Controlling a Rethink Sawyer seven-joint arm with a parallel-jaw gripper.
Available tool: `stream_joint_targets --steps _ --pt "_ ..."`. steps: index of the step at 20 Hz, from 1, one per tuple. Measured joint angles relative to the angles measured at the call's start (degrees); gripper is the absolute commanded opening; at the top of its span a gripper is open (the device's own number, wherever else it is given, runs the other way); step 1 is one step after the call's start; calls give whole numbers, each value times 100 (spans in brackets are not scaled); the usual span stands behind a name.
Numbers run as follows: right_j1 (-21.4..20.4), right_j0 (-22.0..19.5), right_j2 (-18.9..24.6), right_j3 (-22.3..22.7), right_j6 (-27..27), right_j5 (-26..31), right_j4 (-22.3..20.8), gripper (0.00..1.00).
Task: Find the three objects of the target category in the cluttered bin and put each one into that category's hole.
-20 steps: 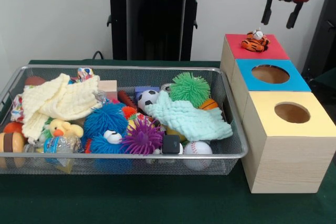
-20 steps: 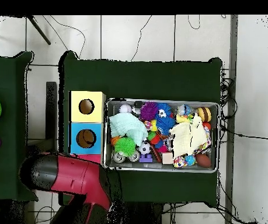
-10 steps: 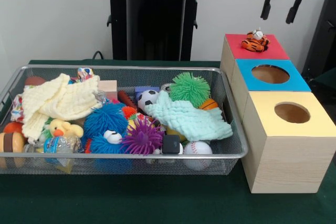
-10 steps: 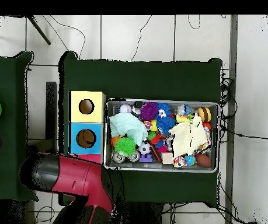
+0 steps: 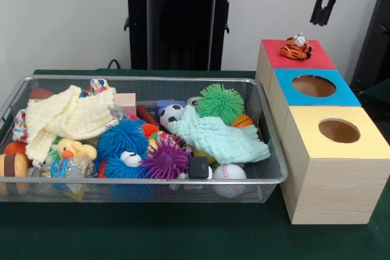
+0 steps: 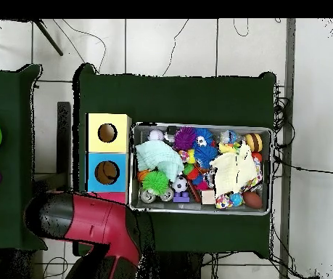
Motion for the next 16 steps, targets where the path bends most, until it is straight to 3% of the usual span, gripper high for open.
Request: stream_joint_targets --steps 16 --pt "12 0 -204 -110 0 0 -1 0"
